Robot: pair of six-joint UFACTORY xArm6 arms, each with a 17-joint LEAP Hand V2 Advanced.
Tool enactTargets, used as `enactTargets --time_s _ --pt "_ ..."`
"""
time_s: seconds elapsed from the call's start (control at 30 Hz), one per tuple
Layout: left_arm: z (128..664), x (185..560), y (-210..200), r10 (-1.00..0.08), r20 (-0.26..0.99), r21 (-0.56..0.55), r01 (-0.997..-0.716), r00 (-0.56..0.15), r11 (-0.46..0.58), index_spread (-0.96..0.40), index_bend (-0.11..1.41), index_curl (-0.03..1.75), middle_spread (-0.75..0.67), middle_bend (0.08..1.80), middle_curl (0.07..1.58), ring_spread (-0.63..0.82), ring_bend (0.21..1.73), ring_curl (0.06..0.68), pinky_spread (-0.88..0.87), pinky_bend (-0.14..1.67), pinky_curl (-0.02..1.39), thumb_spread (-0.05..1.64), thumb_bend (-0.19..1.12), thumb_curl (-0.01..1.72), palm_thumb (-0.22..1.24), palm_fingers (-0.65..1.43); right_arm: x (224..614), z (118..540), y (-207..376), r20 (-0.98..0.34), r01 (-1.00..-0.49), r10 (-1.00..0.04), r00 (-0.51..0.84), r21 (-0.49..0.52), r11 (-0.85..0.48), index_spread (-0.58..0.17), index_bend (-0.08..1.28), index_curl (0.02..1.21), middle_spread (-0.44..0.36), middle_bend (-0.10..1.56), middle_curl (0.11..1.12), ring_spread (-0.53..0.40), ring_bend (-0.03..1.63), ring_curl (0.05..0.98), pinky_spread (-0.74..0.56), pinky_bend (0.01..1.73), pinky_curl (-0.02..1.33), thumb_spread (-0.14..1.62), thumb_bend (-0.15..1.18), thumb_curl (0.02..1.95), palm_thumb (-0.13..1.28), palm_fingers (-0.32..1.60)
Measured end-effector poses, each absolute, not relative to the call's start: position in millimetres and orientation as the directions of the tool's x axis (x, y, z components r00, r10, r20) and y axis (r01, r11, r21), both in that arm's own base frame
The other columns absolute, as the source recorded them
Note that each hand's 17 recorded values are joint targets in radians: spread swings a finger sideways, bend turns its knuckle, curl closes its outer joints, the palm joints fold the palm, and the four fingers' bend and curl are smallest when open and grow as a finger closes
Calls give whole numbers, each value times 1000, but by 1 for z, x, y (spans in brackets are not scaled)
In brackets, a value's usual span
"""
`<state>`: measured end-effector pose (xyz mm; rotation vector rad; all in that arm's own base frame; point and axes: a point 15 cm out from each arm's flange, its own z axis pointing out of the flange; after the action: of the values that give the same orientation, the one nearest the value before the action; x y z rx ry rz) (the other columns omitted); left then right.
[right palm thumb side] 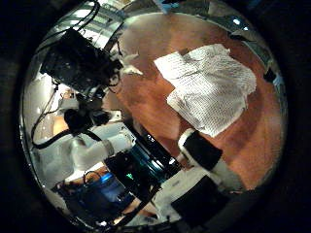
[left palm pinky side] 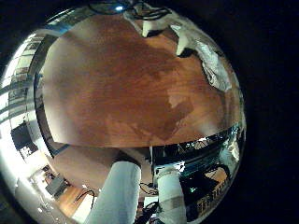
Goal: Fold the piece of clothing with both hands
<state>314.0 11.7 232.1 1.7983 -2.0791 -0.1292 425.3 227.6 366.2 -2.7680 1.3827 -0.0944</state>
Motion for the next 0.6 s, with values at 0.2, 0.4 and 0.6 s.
enactTargets --time_s 0.2,0.4,0.6 --pt "260 312 -19 -973 199 304 -936 -117 174 -35 197 432 209 173 283 350 561 206 441 263 331 1217 -18 364 436 196 403 418 143 38 -856 -862 506 -101 -507 -461 212 428 -193 363 437 -15 829 371 318 902 485 1358 2 332 617 133" --pt "281 306 -38 -979 173 284 -946 -110 157 -44 203 440 209 173 282 350 562 204 431 256 328 1206 -16 366 432 208 391 449 82 57 -876 -886 459 -134 -463 -473 199 410 -197 345 414 -32 811 343 368 830 435 1470 57 337 728 215" --pt "283 292 -39 -984 159 317 -939 -85 132 -49 205 447 204 168 280 341 560 203 423 253 329 1197 -17 368 437 214 370 455 61 62 -886 -892 448 -104 -453 -472 188 398 -190 317 395 -45 788 316 391 793 401 1498 79 349 796 251"
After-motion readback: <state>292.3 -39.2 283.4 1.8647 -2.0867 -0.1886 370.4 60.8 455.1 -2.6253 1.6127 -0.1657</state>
